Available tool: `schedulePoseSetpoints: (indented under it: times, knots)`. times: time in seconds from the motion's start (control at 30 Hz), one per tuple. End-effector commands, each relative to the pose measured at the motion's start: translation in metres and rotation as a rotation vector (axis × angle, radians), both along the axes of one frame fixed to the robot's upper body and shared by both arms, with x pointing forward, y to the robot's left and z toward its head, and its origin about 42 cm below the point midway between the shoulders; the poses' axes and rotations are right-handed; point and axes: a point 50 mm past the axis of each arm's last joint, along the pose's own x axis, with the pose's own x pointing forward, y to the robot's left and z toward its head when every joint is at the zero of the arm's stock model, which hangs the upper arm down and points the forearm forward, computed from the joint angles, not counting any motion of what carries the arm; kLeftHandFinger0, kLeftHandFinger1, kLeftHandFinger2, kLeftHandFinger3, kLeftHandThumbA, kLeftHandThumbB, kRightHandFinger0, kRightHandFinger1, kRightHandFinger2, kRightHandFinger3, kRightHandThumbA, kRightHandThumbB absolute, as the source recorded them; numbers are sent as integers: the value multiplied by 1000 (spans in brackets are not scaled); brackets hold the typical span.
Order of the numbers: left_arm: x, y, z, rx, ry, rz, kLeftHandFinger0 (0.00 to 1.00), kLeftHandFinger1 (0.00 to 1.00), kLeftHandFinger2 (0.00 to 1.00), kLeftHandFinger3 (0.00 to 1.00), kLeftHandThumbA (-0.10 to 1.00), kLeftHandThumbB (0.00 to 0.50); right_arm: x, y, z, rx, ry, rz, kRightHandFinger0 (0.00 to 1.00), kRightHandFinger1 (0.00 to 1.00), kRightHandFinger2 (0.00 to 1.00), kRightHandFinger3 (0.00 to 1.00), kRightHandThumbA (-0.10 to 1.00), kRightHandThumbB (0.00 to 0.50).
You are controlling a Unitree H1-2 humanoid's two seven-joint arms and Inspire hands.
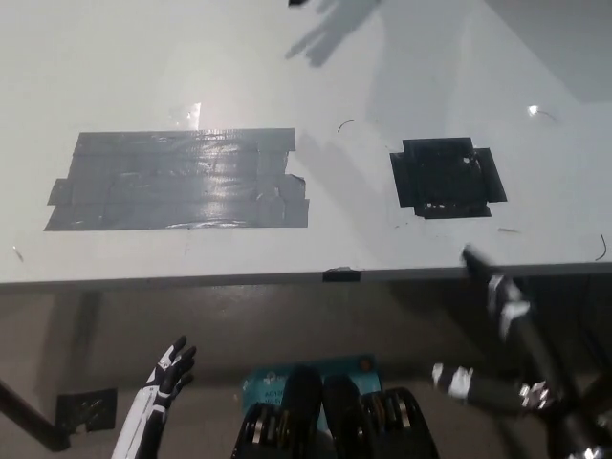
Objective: A person hands a stapler to the robot and the robot grabs it with its right hand and places it on the desk infront of it
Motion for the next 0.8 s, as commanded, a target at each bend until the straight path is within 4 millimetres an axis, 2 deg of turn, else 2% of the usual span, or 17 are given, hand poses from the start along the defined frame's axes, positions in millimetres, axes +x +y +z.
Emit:
schedulePoseSetpoints:
  times: [0.0,0.07,0.1,0.23,0.33,0.4,0.47,0.57,0.6,0.63,0.7,0.77]
  knots:
    - [3,4,9,12,-60,-17,1000,1000,1000,1000,1000,480,17,0,50,3,-114,-56,1000,1000,1000,1000,1000,338]
    - [1,3,8,9,-57,-19,1000,1000,1000,1000,1000,477,33,2,64,-19,-127,-69,1000,1000,1000,1000,1000,318]
    - [1,3,8,9,-55,-19,1000,1000,1000,1000,1000,483,44,4,69,-15,-123,-81,1000,1000,1000,1000,1000,285]
    - [1,3,9,15,-59,-19,1000,1000,1000,1000,1000,467,64,8,79,-5,-118,-83,1000,1000,1000,1000,1000,256]
    - [6,5,11,29,-72,-14,995,1000,1000,1000,1000,465,85,14,91,-14,-128,-80,1000,1000,1000,1000,1000,266]
    - [6,4,11,18,-69,-18,997,1000,1000,1000,1000,475,102,17,95,-24,-116,-80,1000,1000,1000,1000,1000,298]
    - [6,4,10,10,-61,-19,1000,1000,1000,1000,1000,480,118,19,96,-23,-100,-82,1000,1000,1000,1000,1000,310]
    - [7,4,10,18,-65,-22,987,1000,1000,1000,1000,445,145,20,96,-34,-65,-91,1000,1000,1000,1000,1000,311]
    - [7,4,11,19,-67,-23,986,1000,1000,1000,1000,445,147,21,96,-34,-62,-92,1000,1000,1000,1000,1000,312]
    - [6,4,11,19,-68,-24,977,1000,1000,1000,1000,446,157,22,95,-48,-29,-107,1000,1000,1000,1000,1000,335]
    - [8,5,12,20,-73,-21,975,1000,1000,1000,1000,447,166,25,95,-49,-11,-114,1000,1000,1000,1000,1000,337]
    - [7,4,12,13,-69,-19,977,1000,1000,1000,1000,465,180,27,93,-21,18,-118,1000,1000,1000,1000,1000,314]
